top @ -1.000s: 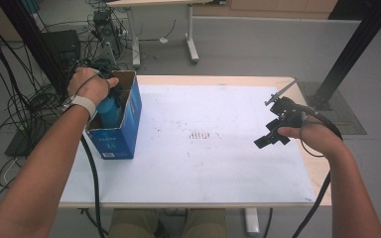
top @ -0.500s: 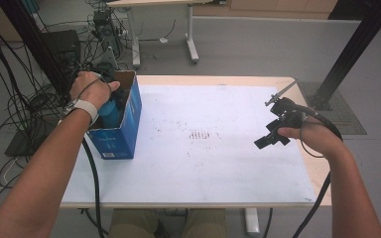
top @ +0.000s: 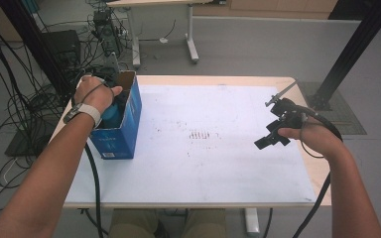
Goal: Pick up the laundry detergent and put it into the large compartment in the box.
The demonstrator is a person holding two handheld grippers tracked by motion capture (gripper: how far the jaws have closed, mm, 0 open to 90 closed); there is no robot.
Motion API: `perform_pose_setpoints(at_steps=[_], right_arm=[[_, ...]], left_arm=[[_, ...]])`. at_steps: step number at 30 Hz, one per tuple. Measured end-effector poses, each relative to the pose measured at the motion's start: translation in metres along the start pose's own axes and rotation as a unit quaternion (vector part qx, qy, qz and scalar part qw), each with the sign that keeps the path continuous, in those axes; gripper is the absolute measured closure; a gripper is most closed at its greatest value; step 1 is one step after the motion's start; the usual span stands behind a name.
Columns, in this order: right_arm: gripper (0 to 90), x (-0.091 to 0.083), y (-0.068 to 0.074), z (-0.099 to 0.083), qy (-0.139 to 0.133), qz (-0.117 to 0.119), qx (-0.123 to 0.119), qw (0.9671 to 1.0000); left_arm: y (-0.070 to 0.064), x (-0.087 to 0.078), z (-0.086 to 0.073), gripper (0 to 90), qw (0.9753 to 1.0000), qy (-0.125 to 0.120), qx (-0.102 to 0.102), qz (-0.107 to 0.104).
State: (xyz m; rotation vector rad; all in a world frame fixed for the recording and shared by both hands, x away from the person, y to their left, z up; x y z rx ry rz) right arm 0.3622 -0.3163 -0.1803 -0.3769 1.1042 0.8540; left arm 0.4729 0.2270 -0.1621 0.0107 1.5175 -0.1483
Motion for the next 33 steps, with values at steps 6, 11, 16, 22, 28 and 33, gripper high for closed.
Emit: perform_pose_setpoints(at_steps=[6, 11, 16, 22, 28, 33], right_arm=[[7.5, -0.001, 0.0, 0.0, 0.0, -0.002, 0.002, 1.0], [7.5, 0.0, 0.0, 0.001, 0.0, 0.0, 0.001, 1.0], [7.5, 0.0, 0.0, 0.002, 0.0, -0.001, 0.0, 1.0], [7.5, 0.001, 0.001, 0.003, 0.001, -0.001, 0.001, 1.0], [7.5, 0.0, 0.001, 0.003, 0.0, -0.001, 0.001, 1.0], [7.5, 0.0, 0.002, 0.004, 0.0, -0.001, -0.001, 1.0]], left_arm=[[0.002, 0.006, -0.001, 37.5, 1.0, -0.001, 0.0, -0.001], [0.003, 0.01, -0.001, 37.5, 1.0, 0.001, 0.0, -0.001], [0.003, 0.012, 0.0, 37.5, 1.0, 0.001, 0.003, -0.002], [0.005, 0.012, 0.0, 37.5, 1.0, 0.002, 0.0, -0.004], [0.008, 0.012, 0.0, 37.5, 1.0, 0.001, 0.0, -0.007], [0.008, 0.012, 0.001, 37.5, 1.0, 0.002, -0.002, -0.008]])
Point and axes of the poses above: each handheld gripper's, and its own axes: x roughly forward along the jaws, z roughly out of its top, y roughly to its left, the point moved 3 cm from there along x, roughly forward along the jaws, and after that the axes turned 5 degrees about -z, right-handed, at the moved point
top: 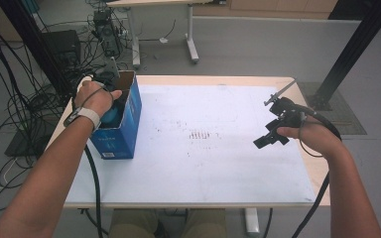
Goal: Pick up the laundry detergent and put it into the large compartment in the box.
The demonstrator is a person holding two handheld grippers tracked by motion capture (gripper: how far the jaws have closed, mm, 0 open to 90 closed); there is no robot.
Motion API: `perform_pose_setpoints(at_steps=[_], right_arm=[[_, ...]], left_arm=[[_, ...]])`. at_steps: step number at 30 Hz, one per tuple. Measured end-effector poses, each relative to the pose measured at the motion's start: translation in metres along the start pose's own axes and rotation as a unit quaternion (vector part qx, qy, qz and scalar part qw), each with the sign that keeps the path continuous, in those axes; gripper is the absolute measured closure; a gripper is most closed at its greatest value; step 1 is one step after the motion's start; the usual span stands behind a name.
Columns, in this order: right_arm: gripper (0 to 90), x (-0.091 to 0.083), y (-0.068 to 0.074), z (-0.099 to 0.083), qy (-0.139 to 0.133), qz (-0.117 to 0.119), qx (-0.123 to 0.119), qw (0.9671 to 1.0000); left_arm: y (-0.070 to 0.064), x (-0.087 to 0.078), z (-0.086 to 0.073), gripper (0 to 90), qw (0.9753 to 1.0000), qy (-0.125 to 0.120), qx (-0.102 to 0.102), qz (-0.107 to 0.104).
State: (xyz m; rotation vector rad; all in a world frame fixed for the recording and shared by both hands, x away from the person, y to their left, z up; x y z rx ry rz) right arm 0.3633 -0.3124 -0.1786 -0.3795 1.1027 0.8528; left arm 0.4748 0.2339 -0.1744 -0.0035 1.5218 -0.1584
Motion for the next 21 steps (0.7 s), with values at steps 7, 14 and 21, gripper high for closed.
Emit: perform_pose_setpoints(at_steps=[7, 14, 21], right_arm=[[7.5, -0.0014, 0.0003, 0.0007, 0.0, -0.002, -0.001, 1.0], [7.5, -0.0001, 0.0001, 0.001, 0.001, -0.001, -0.001, 1.0], [7.5, -0.0023, 0.0011, 0.0016, 0.001, -0.003, -0.001, 1.0]], left_arm=[[0.0, 0.0003, 0.0014, 37.4, 1.0, 0.003, 0.0, 0.0], [0.0015, 0.0002, 0.0024, 37.5, 1.0, 0.006, -0.001, -0.002], [0.0016, 0.0003, 0.0024, 37.4, 1.0, 0.004, -0.001, -0.003]])
Point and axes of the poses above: each handheld gripper's, and its own axes: x roughly forward along the jaws, z roughly out of its top, y roughly to its left, the point moved 3 cm from there along x, roughly forward along the jaws, and after that the axes turned 5 degrees about -z, right-handed, at the moved point
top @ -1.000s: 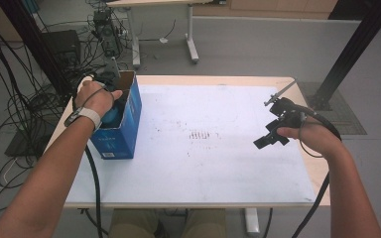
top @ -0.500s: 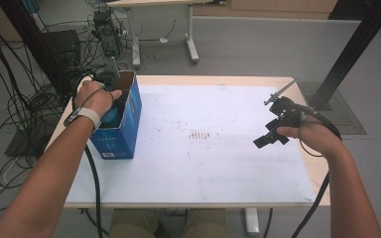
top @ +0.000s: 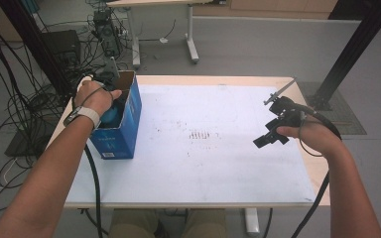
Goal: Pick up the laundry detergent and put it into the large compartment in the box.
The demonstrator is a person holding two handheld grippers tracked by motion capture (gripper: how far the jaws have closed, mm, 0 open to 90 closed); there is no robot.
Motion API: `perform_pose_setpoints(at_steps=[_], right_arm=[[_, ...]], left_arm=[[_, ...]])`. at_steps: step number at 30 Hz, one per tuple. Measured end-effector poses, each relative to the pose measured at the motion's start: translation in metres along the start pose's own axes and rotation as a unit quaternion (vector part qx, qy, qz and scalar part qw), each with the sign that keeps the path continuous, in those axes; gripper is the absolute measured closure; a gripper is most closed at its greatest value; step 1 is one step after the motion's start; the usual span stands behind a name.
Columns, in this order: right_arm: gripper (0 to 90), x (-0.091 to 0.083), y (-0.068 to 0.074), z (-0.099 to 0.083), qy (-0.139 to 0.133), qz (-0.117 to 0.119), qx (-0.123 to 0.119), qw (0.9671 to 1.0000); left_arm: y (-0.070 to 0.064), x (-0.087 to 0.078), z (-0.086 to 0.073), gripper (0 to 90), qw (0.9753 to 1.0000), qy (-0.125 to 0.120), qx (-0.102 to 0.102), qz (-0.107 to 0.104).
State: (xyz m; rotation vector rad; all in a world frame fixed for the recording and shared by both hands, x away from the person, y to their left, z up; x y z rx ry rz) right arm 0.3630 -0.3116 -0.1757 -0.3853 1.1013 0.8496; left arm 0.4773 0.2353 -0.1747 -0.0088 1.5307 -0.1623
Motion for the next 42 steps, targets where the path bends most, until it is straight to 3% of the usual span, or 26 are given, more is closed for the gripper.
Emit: perform_pose_setpoints(at_steps=[42], right_arm=[[7.5, -0.0024, 0.0, -0.0001, -0.001, -0.001, 0.0, 1.0]], left_arm=[[0.0009, 0.0, -0.0002, 37.5, 1.0, 0.003, -0.003, 0.0]])
Point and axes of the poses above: each handheld gripper's, and its own axes: x roughly forward along the jaws, z roughly out of its top, y roughly to its left, the point moved 3 cm from there along x, roughly forward along the jaws, and after that the axes turned 5 degrees about -z, right-handed, at the moved point
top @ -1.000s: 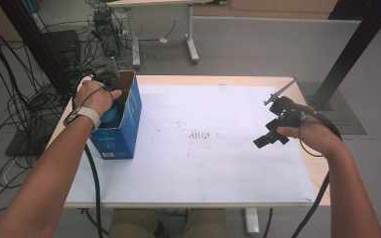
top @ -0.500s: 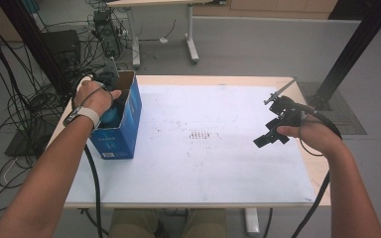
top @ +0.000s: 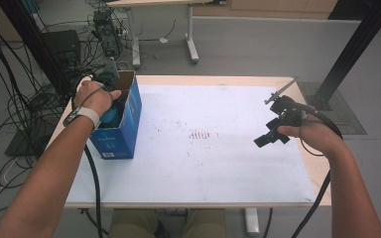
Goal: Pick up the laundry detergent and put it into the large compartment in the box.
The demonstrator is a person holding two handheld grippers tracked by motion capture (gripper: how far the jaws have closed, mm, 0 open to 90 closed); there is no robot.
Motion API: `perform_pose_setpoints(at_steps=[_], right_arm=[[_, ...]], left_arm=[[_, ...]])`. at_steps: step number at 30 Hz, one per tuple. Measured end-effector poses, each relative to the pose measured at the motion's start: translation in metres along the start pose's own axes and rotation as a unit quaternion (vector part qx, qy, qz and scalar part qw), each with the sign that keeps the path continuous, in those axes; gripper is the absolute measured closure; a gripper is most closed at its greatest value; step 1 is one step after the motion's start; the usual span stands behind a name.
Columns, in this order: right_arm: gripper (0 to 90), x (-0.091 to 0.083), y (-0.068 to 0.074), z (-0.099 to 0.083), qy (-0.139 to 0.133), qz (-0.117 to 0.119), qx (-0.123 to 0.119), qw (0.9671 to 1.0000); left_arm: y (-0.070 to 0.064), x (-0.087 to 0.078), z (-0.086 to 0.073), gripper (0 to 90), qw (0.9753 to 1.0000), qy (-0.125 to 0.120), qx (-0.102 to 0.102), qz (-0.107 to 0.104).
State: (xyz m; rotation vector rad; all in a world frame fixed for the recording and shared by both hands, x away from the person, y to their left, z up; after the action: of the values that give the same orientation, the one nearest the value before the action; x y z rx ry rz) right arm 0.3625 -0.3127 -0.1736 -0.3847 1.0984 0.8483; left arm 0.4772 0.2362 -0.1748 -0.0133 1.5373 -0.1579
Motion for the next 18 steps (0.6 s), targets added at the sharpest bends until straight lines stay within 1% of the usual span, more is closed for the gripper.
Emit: perform_pose_setpoints(at_steps=[18], right_arm=[[7.5, -0.0008, 0.0006, 0.0004, -0.001, -0.002, -0.001, 1.0]], left_arm=[[0.0004, 0.0002, -0.0006, 37.4, 1.0, -0.002, 0.001, -0.001]])
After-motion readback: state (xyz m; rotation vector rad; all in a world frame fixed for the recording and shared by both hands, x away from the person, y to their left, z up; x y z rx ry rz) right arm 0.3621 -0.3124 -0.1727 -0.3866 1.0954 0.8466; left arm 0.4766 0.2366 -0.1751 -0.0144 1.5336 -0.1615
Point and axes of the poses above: each handheld gripper's, and its own axes: x roughly forward along the jaws, z roughly out of its top, y roughly to its left, the point moved 3 cm from there along x, roughly forward along the jaws, and after that the axes turned 5 degrees about -z, right-handed, at the moved point
